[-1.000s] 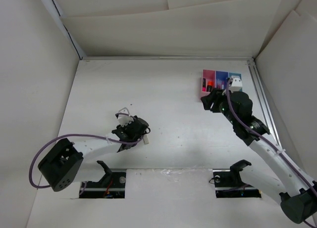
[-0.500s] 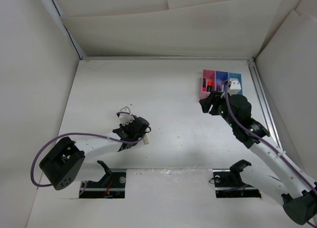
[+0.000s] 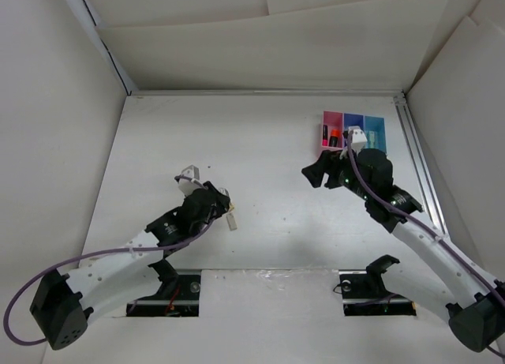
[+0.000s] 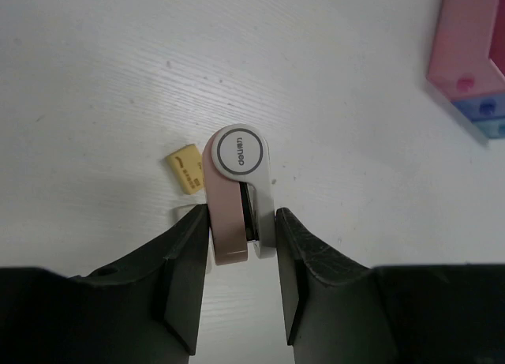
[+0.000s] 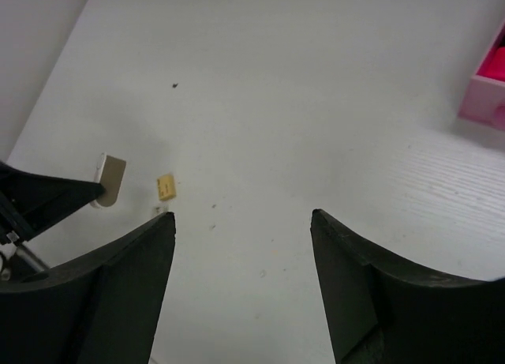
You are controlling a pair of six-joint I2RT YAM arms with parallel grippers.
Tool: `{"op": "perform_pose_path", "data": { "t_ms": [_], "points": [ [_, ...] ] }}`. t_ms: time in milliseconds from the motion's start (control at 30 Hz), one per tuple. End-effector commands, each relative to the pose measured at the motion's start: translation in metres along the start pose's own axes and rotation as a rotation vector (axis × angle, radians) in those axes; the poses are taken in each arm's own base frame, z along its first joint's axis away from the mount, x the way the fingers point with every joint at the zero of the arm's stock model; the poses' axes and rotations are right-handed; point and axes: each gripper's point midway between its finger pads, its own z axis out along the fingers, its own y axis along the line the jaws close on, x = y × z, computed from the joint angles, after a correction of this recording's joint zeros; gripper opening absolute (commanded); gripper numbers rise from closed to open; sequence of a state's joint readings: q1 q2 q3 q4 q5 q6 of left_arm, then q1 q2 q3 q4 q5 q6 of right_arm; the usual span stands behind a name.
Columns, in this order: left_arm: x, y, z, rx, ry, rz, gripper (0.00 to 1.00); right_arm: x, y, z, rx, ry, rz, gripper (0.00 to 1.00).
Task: Sort the stationery into containers
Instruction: Pick up the stapler from the center of the board.
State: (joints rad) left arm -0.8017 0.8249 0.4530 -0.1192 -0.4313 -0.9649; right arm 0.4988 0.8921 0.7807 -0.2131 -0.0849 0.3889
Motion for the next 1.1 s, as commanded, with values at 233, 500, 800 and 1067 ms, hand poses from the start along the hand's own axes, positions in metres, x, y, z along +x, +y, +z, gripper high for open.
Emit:
{"op": "perform_pose_path", "data": {
  "t_ms": [233, 500, 800, 1067],
  "points": [
    [0.007, -0.099, -0.046, 0.535, 0.092, 0.173, 0.07, -0.001, 0.055, -0.009, -0.390, 0.022, 0.087, 0.85],
    [0.009, -0.132, -0.059, 0.711, 0.101, 0.252, 0.07, 0.020, 0.080, -0.004, -0.513, 0.082, 0.152, 0.95],
    [0.025, -0.167, -0.059, 0.762, 0.120, 0.330, 0.06, 0.034, 0.095, 0.022, -0.526, 0.133, 0.195, 1.00],
    [0.024, -0.177, -0.057, 0.761, 0.097, 0.347, 0.06, 0.051, 0.076, 0.041, -0.426, 0.162, 0.242, 1.00]
  ]
}}
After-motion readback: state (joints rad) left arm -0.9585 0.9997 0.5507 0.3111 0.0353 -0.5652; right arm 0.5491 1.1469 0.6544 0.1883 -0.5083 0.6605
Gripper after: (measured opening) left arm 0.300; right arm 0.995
